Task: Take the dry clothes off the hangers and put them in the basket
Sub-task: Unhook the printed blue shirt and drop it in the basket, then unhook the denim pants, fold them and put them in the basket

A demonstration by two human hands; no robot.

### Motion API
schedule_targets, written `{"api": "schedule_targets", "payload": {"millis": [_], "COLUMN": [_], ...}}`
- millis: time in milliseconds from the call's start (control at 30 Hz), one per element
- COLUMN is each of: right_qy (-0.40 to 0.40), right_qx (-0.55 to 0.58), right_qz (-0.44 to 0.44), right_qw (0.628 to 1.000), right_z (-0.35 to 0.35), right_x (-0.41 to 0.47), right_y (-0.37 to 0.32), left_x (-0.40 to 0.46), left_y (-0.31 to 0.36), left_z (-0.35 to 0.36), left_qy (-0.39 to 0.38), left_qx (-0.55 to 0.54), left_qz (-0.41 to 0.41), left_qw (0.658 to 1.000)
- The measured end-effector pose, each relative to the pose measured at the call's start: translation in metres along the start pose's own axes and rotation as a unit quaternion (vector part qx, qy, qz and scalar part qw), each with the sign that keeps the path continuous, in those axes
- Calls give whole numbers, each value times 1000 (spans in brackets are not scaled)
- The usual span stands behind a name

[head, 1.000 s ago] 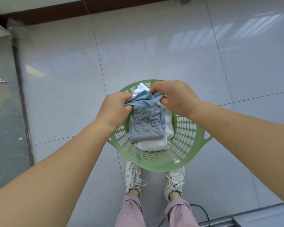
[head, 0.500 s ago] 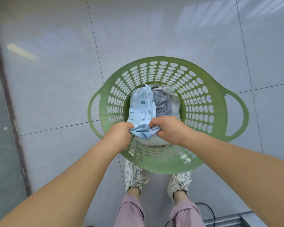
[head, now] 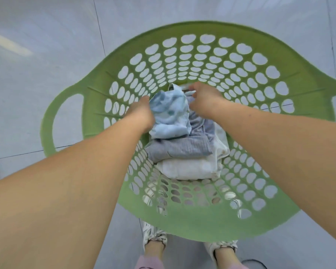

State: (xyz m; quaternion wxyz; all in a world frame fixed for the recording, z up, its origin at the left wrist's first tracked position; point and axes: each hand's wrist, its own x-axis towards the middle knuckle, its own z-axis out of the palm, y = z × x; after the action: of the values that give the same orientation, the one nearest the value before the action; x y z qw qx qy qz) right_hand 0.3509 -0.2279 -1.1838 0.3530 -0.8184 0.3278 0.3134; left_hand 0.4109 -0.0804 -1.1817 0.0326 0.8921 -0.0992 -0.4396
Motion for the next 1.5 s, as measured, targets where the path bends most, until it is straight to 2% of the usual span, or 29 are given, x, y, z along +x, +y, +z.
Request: {"api": "schedule_targets", "payload": {"millis": [200,300,467,600,833,1000,1200,1400,1500], "right_qy": [-19,-35,-26,2,116,202,326,458,525], "right_qx": [-59,-19,36,76,170,227,257,252,230], "right_qz": [-1,15,-10,-28,-30,-35,-34,-54,-77], "right_qw": [998,999,999,997,978,952,909,851,816], "right_z": [16,11,-19,-67,-158,-223,-285,-357,-399], "right_x": [-10,-33,-90,-152,-281,-399,-522,-632,-688], "right_y": [20,27,21,6,-22,-27,-16,2,12], "left_x": [-5,-29,-86,-142,-267,-369,-468,-572,-631], "left_y": [-5,-1,25,58,128,166,215,291,335], "left_z": [28,28,3,-38,-123,-170,-217,-271,-293], "left_qy": [-30,-50,-53,-26,22,44,72,118,140], "left_qx": [-6,-7,-37,-76,-122,-162,-138,-130,-137], "left_qz": [6,13,48,108,215,308,423,534,596], "left_qw": [1000,999,997,991,969,937,893,827,779]}}
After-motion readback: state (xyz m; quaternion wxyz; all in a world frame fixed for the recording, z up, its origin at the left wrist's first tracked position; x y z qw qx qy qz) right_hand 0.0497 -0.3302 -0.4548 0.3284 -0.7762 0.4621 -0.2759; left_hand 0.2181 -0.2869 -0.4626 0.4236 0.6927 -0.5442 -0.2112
